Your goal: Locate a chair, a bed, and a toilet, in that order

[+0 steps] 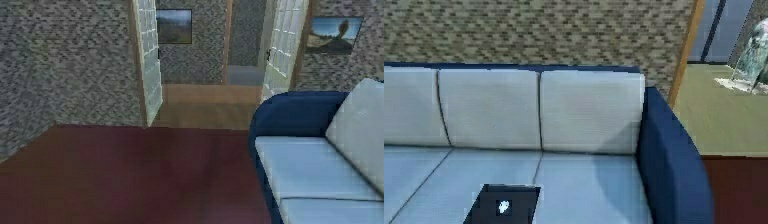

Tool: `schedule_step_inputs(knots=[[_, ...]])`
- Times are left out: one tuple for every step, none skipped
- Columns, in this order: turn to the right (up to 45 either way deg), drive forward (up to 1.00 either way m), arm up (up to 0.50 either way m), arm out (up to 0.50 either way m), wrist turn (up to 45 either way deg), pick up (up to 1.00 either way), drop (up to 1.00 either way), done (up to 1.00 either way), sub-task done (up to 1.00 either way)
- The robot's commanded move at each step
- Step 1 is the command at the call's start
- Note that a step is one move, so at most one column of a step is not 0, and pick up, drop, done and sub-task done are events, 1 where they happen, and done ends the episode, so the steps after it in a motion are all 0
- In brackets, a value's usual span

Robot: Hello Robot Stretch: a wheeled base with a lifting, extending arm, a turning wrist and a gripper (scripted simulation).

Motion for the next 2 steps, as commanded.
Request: schedule_step_inputs(knots=[[0.0,1.00,0.00,0.00,0.0,0.00,0.00,0.00,0.00],[0.0,1.00,0.00,0.00,0.0,0.00,0.00,0.00,0.00]])
